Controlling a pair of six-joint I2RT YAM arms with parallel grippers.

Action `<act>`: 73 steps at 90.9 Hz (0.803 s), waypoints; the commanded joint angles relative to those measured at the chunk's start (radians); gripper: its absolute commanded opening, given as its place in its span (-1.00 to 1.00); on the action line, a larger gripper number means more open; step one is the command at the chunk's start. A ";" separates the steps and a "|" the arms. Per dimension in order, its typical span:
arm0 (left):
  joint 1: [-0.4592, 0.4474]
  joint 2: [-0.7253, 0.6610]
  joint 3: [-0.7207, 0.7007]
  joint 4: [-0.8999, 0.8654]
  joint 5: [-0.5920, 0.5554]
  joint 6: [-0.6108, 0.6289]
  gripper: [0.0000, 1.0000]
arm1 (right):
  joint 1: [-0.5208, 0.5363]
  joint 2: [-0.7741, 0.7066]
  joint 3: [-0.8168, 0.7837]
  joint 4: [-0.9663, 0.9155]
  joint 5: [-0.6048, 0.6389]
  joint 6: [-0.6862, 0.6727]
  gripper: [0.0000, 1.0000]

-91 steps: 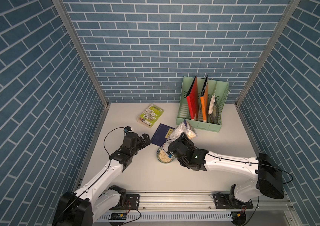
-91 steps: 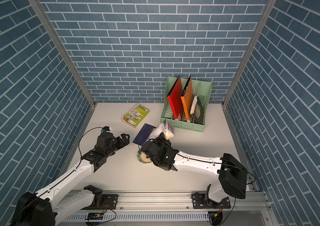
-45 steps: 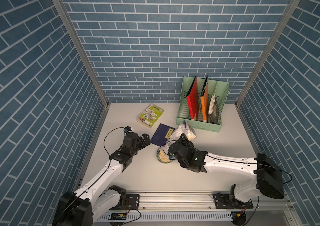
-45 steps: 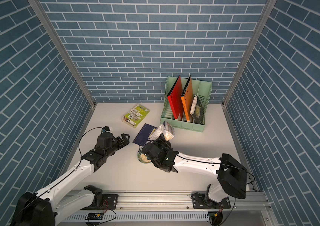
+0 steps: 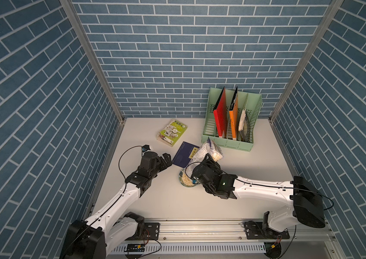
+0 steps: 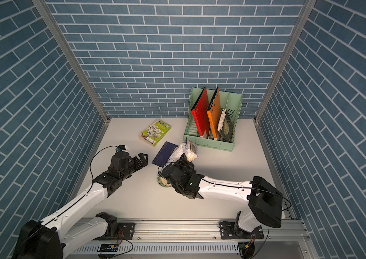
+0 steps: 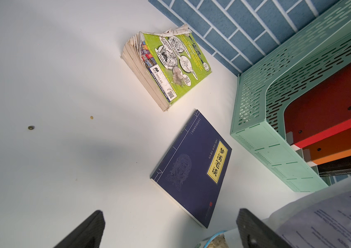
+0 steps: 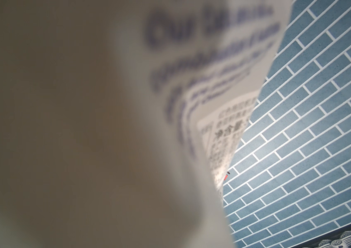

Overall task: Pour the oats into the breakfast bowl
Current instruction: Pour the oats into the bowl.

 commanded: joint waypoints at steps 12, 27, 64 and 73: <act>0.007 0.002 0.017 -0.009 -0.006 0.012 0.99 | 0.009 -0.027 0.007 0.094 0.067 -0.027 -1.00; 0.007 -0.001 0.020 -0.010 -0.006 0.012 0.99 | -0.005 -0.038 0.002 0.072 0.052 0.008 -1.00; 0.007 0.009 0.031 -0.014 -0.006 0.012 0.99 | -0.036 -0.063 -0.008 0.011 0.038 0.111 -1.00; 0.007 0.012 0.033 -0.016 -0.005 0.011 0.99 | -0.039 -0.070 -0.007 0.007 0.036 0.131 -1.00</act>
